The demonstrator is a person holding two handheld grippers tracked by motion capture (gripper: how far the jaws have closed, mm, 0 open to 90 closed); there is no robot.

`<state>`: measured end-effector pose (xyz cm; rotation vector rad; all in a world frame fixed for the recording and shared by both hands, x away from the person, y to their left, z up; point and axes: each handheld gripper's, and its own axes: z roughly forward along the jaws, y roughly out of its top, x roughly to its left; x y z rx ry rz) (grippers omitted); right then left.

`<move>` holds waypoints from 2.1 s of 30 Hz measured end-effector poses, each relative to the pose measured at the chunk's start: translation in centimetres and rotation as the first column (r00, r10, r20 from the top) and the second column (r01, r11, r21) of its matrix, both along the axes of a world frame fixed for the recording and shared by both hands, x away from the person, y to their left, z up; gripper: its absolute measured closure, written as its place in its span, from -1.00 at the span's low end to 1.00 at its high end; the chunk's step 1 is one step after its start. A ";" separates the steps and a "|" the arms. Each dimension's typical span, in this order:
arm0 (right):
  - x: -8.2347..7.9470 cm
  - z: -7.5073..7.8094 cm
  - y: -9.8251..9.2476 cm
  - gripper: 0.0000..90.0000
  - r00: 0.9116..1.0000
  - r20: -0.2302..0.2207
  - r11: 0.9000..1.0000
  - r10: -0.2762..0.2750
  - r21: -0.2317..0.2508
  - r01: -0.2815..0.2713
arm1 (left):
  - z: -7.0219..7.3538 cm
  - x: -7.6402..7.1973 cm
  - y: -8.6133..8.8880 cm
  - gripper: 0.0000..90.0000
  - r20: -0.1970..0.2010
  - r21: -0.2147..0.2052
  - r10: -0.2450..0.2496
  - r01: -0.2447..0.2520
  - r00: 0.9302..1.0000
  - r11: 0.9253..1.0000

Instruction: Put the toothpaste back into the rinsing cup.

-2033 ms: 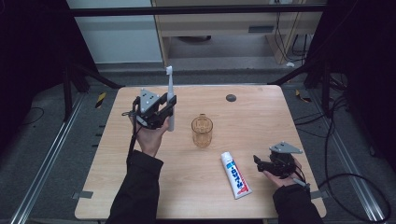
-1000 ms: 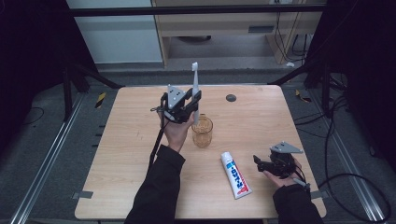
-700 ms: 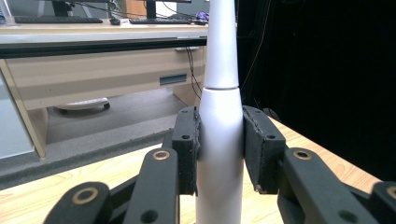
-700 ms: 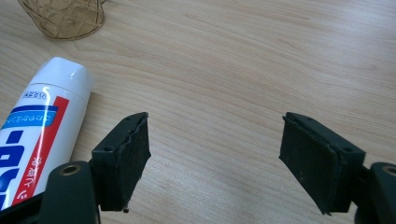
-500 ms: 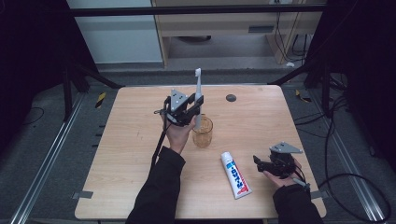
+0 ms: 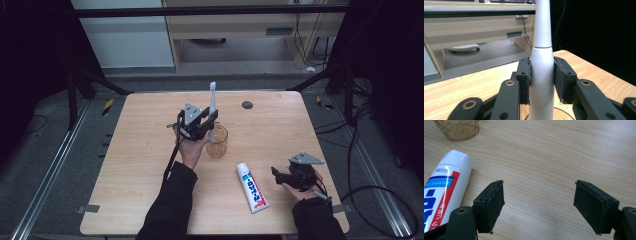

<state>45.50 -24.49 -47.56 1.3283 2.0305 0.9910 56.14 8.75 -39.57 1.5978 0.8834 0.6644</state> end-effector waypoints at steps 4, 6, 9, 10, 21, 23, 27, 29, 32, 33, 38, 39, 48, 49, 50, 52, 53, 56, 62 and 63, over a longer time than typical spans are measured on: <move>0.0 0.0 0.0 -0.46 1.000 0.001 1.000 0.000 0.000 0.000 | -0.6 -0.1 0.0 0.49 -0.007 0.004 -0.005 0.005 1.000 1.000; 0.0 0.0 0.0 -0.46 1.000 0.000 1.000 0.000 -0.001 0.000 | -0.8 -0.2 0.0 0.49 -0.007 0.008 -0.003 0.003 1.000 1.000; 0.0 0.0 0.0 -0.46 1.000 -0.001 1.000 -0.001 -0.001 0.001 | -1.3 -0.3 0.0 0.49 -0.010 0.009 -0.009 0.009 1.000 1.000; 0.0 0.0 0.0 -0.46 1.000 0.000 1.000 -0.001 -0.001 0.001 | -1.4 -0.3 0.0 0.49 -0.012 0.011 -0.011 0.011 1.000 1.000; 0.0 0.0 0.0 -0.46 1.000 0.000 1.000 -0.002 -0.004 0.002 | -3.0 -0.5 0.2 0.49 -0.034 0.023 -0.031 0.031 0.999 0.999; 0.0 0.0 0.0 -0.46 1.000 -0.002 1.000 -0.002 -0.003 0.002 | -3.3 -0.6 0.2 0.48 -0.036 0.026 -0.033 0.034 0.999 0.999; 0.0 0.0 0.0 -0.46 1.000 -0.002 1.000 -0.003 -0.005 0.003 | -3.8 -0.9 0.4 0.48 -0.038 0.031 -0.037 0.038 0.999 0.999; 0.0 -0.1 0.0 -0.46 1.000 -0.003 1.000 -0.003 -0.006 0.003 | -3.9 -1.0 0.4 0.48 -0.039 0.032 -0.039 0.040 0.999 0.999; 0.0 -0.1 0.0 -0.46 1.000 -0.002 1.000 -0.004 -0.007 0.004 | -4.1 -1.1 0.5 0.48 -0.042 0.042 -0.042 0.043 0.998 0.998; 0.0 -0.1 0.0 -0.46 1.000 -0.003 1.000 -0.004 -0.007 0.004 | -4.2 -1.2 0.5 0.48 -0.041 0.043 -0.041 0.043 0.998 0.998; 0.0 -0.1 0.0 -0.46 1.000 -0.004 1.000 -0.004 -0.007 0.004 | -4.6 -1.4 0.6 0.48 -0.039 0.045 -0.046 0.047 0.998 0.998; 0.0 -0.1 0.0 -0.46 1.000 -0.003 1.000 -0.004 -0.009 0.004 | -4.6 -1.5 0.6 0.48 -0.037 0.047 -0.046 0.048 0.998 0.998; 0.1 -0.1 0.1 -0.46 1.000 -0.005 1.000 -0.003 -0.007 0.003 | -4.8 -1.7 0.8 0.42 -0.029 0.053 -0.052 0.054 0.998 0.997; 0.1 -0.1 0.1 -0.46 1.000 -0.005 1.000 -0.003 -0.008 0.003 | -4.8 -1.7 0.8 0.41 -0.026 0.055 -0.052 0.053 0.998 0.997; 0.1 -0.1 0.1 -0.46 1.000 -0.005 1.000 -0.003 -0.006 0.003 | -4.8 -1.7 0.8 0.39 -0.027 0.055 -0.054 0.056 0.998 0.997; 0.1 -0.1 0.1 -0.46 1.000 -0.006 1.000 -0.003 -0.009 0.003 | -4.9 -1.8 0.8 0.37 -0.026 0.062 -0.060 0.062 0.998 0.996; 0.1 -0.1 0.1 -0.46 1.000 -0.006 1.000 -0.002 -0.009 0.002 | -4.9 -1.8 0.7 0.36 -0.024 0.064 -0.063 0.064 0.998 0.996; 0.1 -0.1 0.1 -0.46 1.000 -0.005 1.000 -0.004 -0.007 0.004 | -4.8 -1.9 0.7 0.35 -0.019 0.071 -0.066 0.068 0.998 0.995; 0.1 -0.1 0.1 -0.46 1.000 -0.005 1.000 -0.004 -0.005 0.004 | -4.7 -2.1 0.9 0.30 -0.020 0.073 -0.067 0.068 0.998 0.995; 0.1 -0.1 0.1 -0.46 1.000 -0.005 1.000 -0.004 -0.005 0.004 | -4.7 -2.1 0.9 0.28 -0.019 0.074 -0.067 0.069 0.998 0.995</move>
